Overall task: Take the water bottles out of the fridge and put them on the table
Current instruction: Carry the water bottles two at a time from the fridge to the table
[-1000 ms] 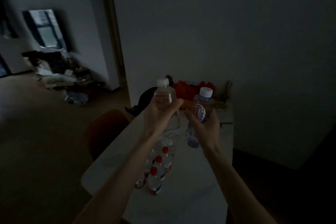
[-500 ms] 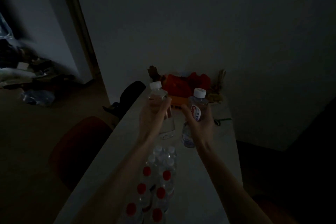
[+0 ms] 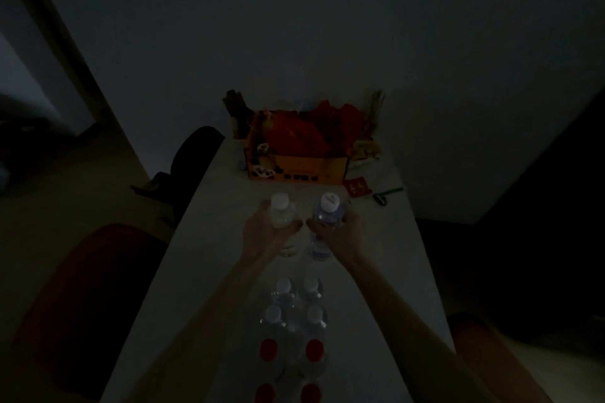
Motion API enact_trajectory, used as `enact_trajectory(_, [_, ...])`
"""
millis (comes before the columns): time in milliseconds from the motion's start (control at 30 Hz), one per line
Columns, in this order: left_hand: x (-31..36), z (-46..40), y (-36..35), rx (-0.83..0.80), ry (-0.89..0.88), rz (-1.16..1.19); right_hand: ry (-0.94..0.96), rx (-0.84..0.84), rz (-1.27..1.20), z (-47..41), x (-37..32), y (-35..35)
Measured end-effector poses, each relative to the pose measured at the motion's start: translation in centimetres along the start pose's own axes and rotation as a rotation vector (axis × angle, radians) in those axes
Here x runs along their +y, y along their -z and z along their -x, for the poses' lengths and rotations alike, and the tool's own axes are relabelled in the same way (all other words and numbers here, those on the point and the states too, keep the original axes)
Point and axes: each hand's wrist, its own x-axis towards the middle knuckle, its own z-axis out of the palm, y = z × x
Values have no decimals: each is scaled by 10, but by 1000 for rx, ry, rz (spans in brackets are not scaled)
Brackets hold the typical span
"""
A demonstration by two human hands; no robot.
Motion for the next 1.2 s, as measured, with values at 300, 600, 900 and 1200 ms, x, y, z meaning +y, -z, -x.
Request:
enact_trajectory(300, [-80, -20, -33, -156, 115, -127, -203, 0, 105, -7, 32, -38])
enact_trajectory(600, [-103, -26, -58, -209, 180, -285, -338, -62, 237, -9, 61, -64])
enact_trajectory(900, [-123, -41, -68, -345, 253, -209, -314, -145, 278, -10, 75, -70])
enact_trajectory(1200, [-124, -38, -76, -322, 247, -345, -220, -263, 328, -13, 80, -69])
